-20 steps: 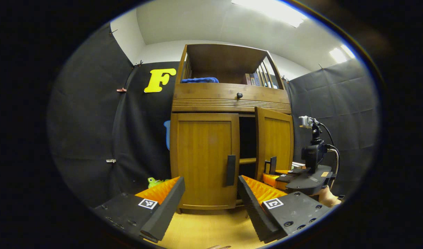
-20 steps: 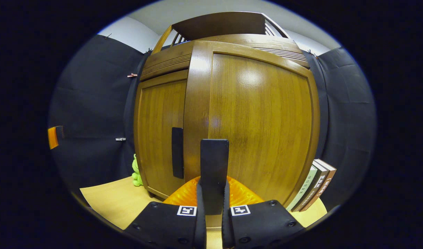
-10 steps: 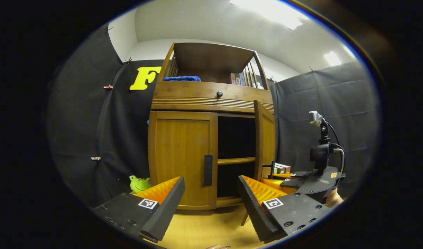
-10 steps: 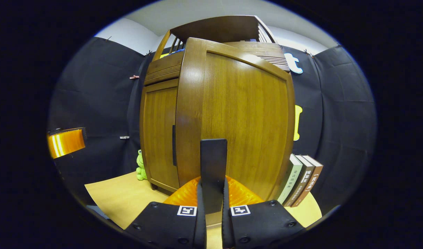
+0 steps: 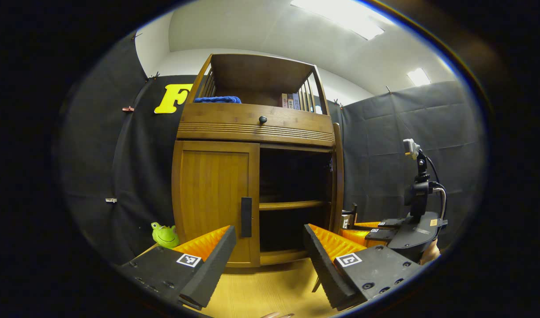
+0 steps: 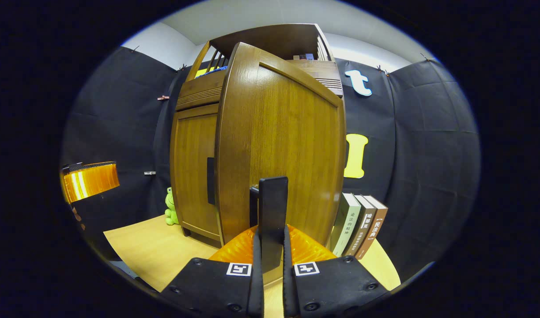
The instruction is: Open the right door of the double-door shoe cabinet with the right hand, and open the left door with the left hand.
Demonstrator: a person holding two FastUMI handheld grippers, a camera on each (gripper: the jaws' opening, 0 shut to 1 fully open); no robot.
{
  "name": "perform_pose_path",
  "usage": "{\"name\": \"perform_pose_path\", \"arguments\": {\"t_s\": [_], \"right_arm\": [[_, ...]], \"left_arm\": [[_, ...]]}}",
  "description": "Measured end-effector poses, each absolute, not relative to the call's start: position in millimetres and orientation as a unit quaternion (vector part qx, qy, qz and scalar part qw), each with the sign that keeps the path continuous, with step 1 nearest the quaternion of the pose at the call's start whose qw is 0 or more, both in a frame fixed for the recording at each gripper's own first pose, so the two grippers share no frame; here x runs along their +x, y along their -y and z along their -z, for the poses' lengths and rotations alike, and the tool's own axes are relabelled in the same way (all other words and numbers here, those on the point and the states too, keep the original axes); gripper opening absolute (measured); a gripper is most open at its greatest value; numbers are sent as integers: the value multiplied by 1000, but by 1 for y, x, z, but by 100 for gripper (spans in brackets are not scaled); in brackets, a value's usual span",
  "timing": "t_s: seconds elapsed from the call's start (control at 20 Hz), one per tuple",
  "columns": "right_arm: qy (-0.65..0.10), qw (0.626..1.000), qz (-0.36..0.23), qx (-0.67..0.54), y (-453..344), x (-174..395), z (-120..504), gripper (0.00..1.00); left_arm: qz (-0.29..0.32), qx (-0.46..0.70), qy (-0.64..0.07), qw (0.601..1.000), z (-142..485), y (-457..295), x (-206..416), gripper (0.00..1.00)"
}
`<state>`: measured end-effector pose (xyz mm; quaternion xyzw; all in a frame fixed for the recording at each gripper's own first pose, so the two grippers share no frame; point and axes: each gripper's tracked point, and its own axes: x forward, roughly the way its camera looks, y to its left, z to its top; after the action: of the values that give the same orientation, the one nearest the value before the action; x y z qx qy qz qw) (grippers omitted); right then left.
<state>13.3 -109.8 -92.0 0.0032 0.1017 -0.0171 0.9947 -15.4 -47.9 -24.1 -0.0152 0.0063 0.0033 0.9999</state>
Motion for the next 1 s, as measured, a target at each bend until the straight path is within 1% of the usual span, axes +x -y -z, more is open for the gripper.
{"name": "perform_pose_path", "arguments": {"t_s": [0.05, 0.1, 0.15, 0.5, 0.55, 0.6, 0.65, 0.75, 0.8, 0.85, 1.0], "right_arm": [[-102, 995, 22, 2, 114, 10, 91, 16], [-102, 994, 27, 2, 118, 7, 91, 16], [-103, 994, 33, 1, 123, 4, 91, 20], [-104, 991, 79, -13, 163, -18, 88, 20], [-103, 991, 87, -18, 170, -20, 87, 15], [-103, 990, 95, -23, 179, -24, 86, 19], [-104, 989, 105, -29, 188, -26, 86, 14], [-105, 986, 122, -34, 203, -31, 84, 14], [-103, 986, 128, -33, 209, -34, 82, 15], [-103, 986, 130, -29, 213, -37, 81, 14], [-103, 984, 140, -34, 224, -48, 77, 11]], "left_arm": [[-1, -16, -6, 1000, 25, 50, -15, 95], [0, -16, -7, 1000, 24, 51, -14, 93], [1, -16, -7, 1000, 26, 53, -14, 95], [27, -25, -18, 999, 38, 81, -1, 95], [32, -25, -18, 999, 39, 86, 2, 95], [37, -27, -17, 999, 40, 92, 5, 95], [43, -29, -17, 999, 42, 97, 8, 95], [52, -32, -18, 998, 47, 105, 13, 95], [54, -31, -19, 998, 48, 107, 15, 93], [55, -31, -19, 998, 50, 109, 16, 95], [52, -35, -25, 998, 59, 111, 23, 95]]}}
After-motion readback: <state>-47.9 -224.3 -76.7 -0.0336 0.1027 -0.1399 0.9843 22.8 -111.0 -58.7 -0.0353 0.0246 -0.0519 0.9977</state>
